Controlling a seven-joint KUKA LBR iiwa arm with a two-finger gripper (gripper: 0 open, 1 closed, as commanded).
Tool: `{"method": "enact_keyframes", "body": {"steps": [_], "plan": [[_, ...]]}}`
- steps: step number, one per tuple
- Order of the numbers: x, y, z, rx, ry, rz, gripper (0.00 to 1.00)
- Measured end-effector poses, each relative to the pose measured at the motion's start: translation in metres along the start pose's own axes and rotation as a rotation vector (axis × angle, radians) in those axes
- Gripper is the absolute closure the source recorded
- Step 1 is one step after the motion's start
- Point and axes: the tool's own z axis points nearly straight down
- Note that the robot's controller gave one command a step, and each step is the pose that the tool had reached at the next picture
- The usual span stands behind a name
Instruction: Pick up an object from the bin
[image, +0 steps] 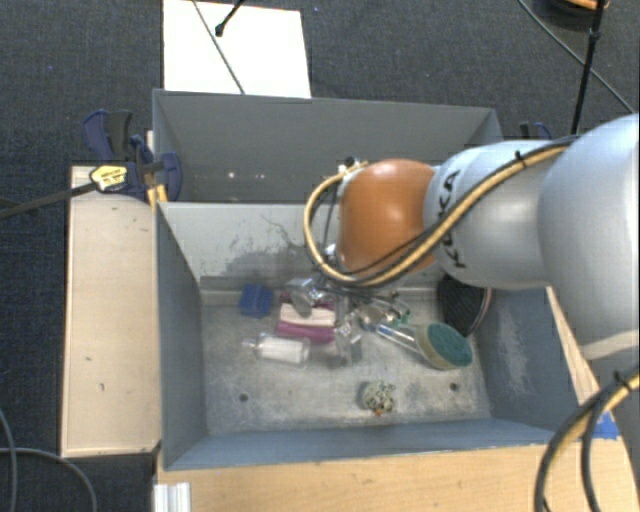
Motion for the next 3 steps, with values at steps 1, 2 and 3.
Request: {"method": "enact_keyframes", "body": {"steps": [1, 2, 3], "plan": [[-0.0023, -0.001, -0.0048, 0.001, -0.007, 0.006, 1.0], [-0.0006, 0.0022, -0.0063, 0.001, -0.01, 0.091, 1.0], [0.0041, 0.003, -0.0011, 0.0, 0.004, 0.091, 0.0]]}}
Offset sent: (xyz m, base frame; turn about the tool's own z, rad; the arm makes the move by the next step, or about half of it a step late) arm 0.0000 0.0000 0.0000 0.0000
